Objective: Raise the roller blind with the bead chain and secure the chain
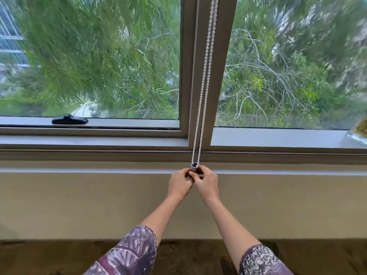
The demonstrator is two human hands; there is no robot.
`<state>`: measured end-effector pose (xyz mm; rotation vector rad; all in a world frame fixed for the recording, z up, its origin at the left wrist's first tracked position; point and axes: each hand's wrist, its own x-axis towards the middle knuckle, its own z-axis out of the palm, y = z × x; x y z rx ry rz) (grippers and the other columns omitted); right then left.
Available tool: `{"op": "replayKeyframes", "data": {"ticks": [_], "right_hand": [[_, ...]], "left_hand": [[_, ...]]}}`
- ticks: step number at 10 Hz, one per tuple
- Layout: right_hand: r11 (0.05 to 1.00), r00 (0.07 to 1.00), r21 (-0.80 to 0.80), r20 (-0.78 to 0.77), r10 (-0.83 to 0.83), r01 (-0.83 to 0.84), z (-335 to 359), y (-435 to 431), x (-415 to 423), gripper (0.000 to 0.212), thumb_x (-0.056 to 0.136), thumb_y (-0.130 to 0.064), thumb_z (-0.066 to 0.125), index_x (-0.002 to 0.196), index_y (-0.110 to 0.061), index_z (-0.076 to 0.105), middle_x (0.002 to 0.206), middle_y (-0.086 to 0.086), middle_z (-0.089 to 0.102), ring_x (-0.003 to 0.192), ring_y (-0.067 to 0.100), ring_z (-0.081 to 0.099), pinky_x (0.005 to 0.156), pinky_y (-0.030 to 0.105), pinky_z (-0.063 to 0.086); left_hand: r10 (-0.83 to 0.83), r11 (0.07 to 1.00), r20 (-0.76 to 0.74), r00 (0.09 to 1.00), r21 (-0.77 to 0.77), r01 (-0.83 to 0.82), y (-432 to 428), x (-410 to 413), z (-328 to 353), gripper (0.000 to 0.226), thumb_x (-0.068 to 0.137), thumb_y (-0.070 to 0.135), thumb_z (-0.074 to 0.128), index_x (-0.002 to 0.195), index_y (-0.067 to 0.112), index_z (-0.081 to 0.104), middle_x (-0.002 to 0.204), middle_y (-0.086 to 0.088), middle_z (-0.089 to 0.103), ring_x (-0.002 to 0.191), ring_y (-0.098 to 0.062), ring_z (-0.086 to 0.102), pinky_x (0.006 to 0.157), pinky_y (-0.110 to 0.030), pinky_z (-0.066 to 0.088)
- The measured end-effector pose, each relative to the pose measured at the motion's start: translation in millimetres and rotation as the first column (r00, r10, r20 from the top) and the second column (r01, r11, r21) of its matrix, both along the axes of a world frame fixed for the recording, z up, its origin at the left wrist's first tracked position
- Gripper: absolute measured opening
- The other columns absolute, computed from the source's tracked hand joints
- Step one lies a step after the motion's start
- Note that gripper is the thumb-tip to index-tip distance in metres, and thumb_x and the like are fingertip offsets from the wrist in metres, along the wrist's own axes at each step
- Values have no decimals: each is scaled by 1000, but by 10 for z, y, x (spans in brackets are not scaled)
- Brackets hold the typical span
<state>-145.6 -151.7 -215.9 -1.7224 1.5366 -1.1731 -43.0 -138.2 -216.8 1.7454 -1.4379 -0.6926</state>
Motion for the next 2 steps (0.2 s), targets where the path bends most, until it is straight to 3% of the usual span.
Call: {"op": "replayKeyframes", "data": {"ticks": [1, 2], "right_hand": [[988, 999, 151, 21, -47, 43, -98, 163, 57, 26, 77, -26, 74, 98, -11, 69, 90, 6, 72, 83, 15, 63, 76, 20, 44], [920, 993, 372, -28, -118, 120, -206, 344, 185, 43, 74, -46, 72, 90, -7, 67, 83, 5, 65, 86, 24, 63, 68, 25, 39]], "left_hand": [[-24, 998, 48, 999, 60, 21, 109, 113, -35, 34, 78, 22, 60, 110, 32, 68, 107, -1, 74, 102, -24, 67, 84, -32, 53], [-61, 994, 132, 989, 100, 48, 226, 295, -196, 42, 82, 25, 61, 123, 20, 61, 123, -7, 67, 116, -25, 60, 97, -34, 49]]}}
